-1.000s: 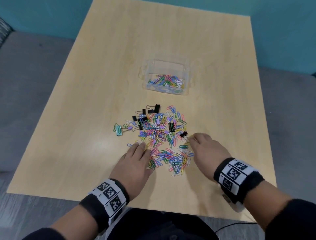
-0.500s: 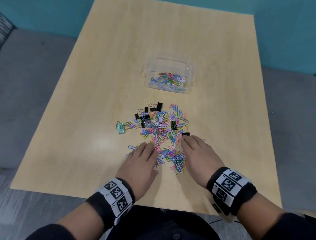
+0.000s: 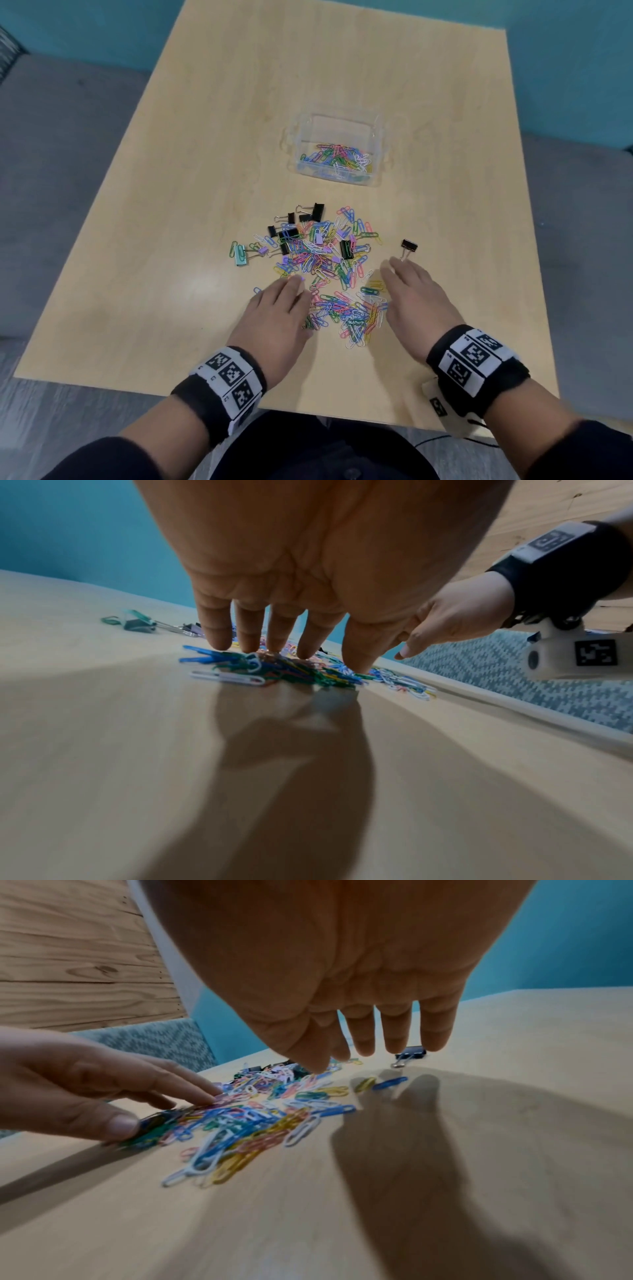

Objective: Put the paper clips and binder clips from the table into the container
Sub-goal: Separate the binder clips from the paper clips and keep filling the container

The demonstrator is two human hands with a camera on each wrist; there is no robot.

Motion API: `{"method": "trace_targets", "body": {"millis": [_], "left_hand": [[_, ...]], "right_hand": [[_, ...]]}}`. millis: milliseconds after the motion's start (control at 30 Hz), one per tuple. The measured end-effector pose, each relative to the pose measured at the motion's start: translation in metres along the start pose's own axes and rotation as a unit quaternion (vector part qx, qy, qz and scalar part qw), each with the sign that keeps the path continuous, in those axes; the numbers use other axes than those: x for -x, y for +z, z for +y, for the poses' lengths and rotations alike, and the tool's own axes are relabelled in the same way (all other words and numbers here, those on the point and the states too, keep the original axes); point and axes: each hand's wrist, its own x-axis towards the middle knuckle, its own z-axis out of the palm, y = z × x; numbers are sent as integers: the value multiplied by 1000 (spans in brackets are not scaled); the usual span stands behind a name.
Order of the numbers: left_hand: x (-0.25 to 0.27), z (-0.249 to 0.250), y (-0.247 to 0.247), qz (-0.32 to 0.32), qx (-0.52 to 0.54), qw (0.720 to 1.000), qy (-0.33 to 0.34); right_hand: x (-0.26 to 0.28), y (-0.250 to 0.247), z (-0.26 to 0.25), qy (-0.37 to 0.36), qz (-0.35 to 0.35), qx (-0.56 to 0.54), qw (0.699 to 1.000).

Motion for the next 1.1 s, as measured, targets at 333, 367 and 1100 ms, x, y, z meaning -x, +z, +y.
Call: {"method": "trace_targets", "body": {"millis": [333, 367, 1100], "left_hand": [[6, -10, 0, 29, 27, 999, -8], [4, -11, -1, 27, 16, 999, -12], [1, -26, -6, 4, -10, 1000, 17]], "right_hand": [[5, 11, -18, -31, 8, -31, 999], [6, 11, -18, -33, 9, -32, 999], [18, 12, -22, -33, 1, -55, 998]]}}
